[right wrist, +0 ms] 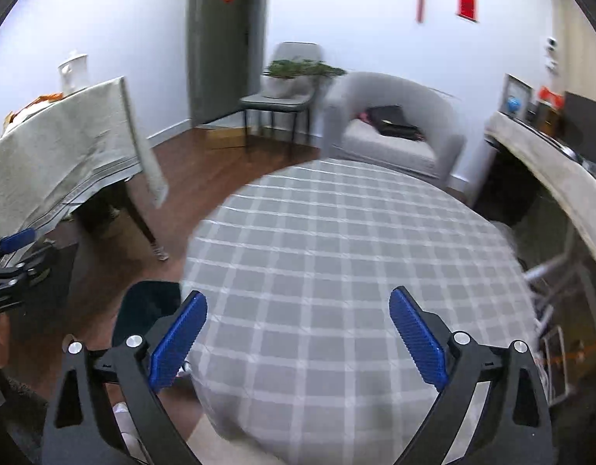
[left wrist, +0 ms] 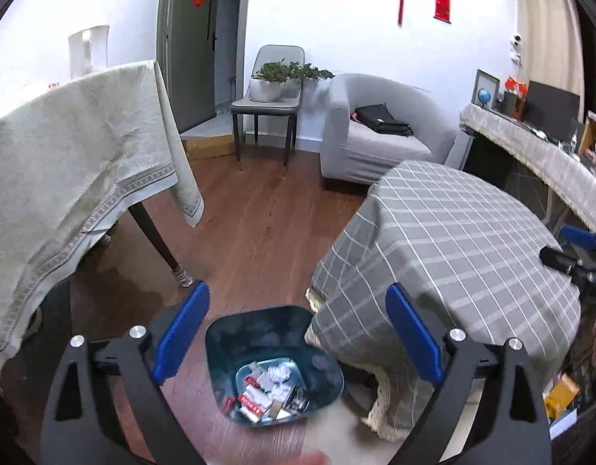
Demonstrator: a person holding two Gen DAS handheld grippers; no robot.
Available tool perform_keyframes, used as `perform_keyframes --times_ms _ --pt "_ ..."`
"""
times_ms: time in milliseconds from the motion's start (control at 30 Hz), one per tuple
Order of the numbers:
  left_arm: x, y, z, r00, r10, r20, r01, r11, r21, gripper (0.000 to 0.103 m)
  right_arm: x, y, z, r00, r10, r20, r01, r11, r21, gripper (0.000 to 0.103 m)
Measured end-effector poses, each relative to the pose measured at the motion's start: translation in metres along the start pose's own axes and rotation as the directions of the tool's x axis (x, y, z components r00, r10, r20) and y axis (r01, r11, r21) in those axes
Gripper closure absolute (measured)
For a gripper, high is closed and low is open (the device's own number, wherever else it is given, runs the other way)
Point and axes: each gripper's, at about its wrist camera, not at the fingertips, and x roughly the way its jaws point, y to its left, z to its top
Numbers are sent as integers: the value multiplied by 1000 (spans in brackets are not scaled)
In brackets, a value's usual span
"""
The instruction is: Collect trash
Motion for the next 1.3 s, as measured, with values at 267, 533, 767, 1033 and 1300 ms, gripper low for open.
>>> perform_keyframes --times_ms 267,533,767,1033,1300 --pt "-49 -17 -24 1000 7 8 -7 999 42 6 -70 -32 -38 998 -60 6 60 997 51 4" --pt "-78 -30 -38 997 80 24 -81 993 86 4 -112 -42 -58 998 -51 45 45 992 121 4" --pt "-83 -36 -46 997 69 38 -72 994 81 3 -113 -45 -72 996 -38 81 26 989 148 4" --pt "-70 -31 -61 996 81 34 -84 993 86 3 -99 -38 -98 994 -37 103 21 987 157 4" --pt "-66 -26 -67 997 74 17 -75 995 65 3 -90 -33 -103 996 -11 84 -1 989 146 4"
